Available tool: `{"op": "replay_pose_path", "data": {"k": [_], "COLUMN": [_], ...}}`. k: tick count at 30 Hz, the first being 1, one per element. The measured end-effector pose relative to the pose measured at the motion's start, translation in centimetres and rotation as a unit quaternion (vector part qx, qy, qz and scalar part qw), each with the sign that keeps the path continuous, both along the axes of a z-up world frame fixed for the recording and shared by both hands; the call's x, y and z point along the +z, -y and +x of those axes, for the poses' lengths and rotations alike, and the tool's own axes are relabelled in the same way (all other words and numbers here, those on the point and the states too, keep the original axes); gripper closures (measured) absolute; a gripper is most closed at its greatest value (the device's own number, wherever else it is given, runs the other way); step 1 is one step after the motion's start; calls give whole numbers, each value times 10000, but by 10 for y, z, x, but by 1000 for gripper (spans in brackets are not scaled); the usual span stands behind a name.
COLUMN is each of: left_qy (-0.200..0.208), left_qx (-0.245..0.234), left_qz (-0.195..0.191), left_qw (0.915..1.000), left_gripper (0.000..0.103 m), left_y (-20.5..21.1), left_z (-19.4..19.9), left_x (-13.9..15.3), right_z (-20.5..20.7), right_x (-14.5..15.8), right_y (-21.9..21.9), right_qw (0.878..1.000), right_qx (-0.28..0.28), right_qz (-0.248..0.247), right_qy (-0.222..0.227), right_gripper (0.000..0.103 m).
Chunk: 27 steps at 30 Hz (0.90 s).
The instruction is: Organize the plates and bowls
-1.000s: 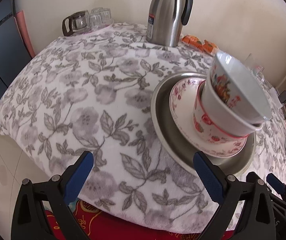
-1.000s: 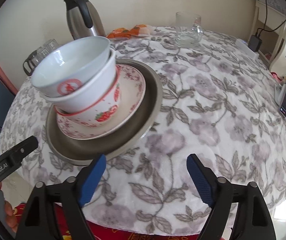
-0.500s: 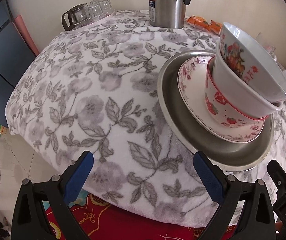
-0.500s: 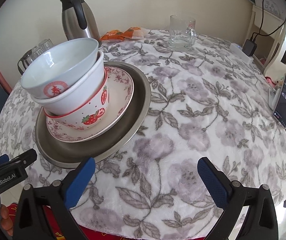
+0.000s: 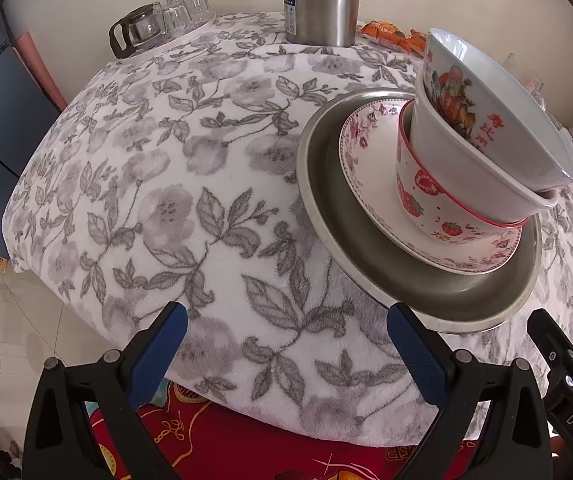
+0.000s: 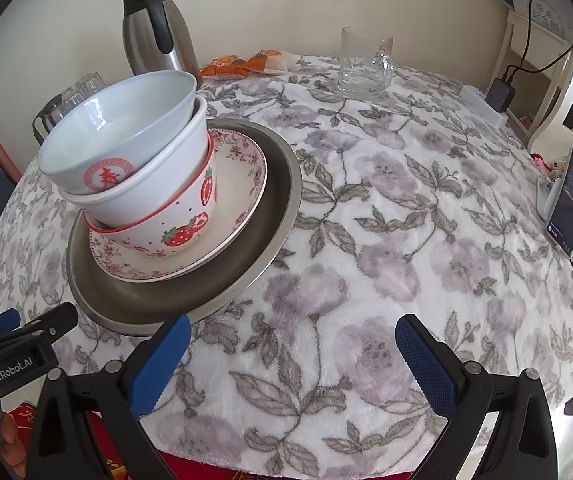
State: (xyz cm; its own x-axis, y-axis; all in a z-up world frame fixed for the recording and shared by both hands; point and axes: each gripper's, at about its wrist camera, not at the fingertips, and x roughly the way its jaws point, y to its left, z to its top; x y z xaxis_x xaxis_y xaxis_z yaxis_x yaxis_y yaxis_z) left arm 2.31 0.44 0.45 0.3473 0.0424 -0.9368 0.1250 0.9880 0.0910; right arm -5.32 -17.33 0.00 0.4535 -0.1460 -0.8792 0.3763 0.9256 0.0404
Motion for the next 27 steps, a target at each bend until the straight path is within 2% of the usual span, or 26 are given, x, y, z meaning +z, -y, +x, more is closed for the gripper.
{"op": "replay_pose_path", "data": {"k": [27], "left_qy": [-28], "left_qx": [-2], "left_qz": [-58], "left_qw": [10000], "left_gripper": [3], "left_y": [1], "left_z": [0], "left_x": [1], "right_z": [1], "right_x": [-2], "right_y": [-3], "right_qw": [10000], "right_qx": [91], "right_qz": [-9], "right_qy": [-29], "right_gripper": [0]}}
